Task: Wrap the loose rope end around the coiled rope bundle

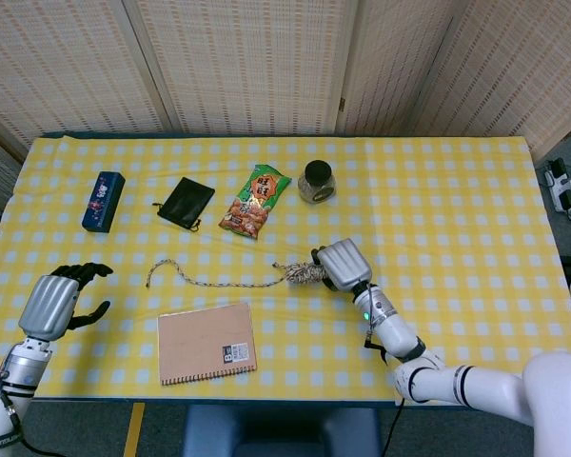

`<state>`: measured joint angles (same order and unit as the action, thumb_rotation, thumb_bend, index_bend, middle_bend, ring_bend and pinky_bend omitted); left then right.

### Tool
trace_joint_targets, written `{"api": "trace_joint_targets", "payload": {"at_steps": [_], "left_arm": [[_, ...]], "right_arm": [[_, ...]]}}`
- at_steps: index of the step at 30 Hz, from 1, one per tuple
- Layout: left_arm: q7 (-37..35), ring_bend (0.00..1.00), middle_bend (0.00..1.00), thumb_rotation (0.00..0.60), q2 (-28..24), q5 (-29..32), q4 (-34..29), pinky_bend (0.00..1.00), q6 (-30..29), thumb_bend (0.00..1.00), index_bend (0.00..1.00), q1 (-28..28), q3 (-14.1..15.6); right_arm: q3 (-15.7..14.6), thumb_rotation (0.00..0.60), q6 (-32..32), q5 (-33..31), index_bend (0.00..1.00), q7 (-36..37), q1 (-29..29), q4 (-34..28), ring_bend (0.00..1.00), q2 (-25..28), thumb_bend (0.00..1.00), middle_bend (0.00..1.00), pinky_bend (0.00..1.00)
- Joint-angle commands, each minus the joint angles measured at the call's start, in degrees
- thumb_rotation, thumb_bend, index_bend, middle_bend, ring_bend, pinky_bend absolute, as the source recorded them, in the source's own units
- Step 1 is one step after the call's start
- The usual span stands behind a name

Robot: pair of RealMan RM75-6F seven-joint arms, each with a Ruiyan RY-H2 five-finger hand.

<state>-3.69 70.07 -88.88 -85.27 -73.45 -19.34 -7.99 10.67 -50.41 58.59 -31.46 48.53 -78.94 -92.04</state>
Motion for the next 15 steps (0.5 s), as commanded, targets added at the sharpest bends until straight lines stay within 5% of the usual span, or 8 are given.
{"api": "trace_joint_targets", "payload": {"at_steps": [1, 15], "left_arm": [[2.83, 0.53, 0.54, 0.600, 3.47, 0.33, 2.85, 0.58, 4.42, 0.32, 0.40, -4.38, -1.23], [8.68, 0.66, 0.73, 0.600, 11.11, 10.07, 6.36, 0.70, 18.10, 0.32, 0.39, -14.74, -4.33]], "right_arm": [[-0.07, 0.600, 0.88, -0.46, 0.69, -0.67, 0.60, -1.45, 0.64, 1.60, 0.60, 0.60, 0.59], [-0.93, 0.600, 1.06, -3.16, 0.69, -1.21, 0.94, -2.77, 0.65, 4.74, 0.61, 0.60, 0.60]]}}
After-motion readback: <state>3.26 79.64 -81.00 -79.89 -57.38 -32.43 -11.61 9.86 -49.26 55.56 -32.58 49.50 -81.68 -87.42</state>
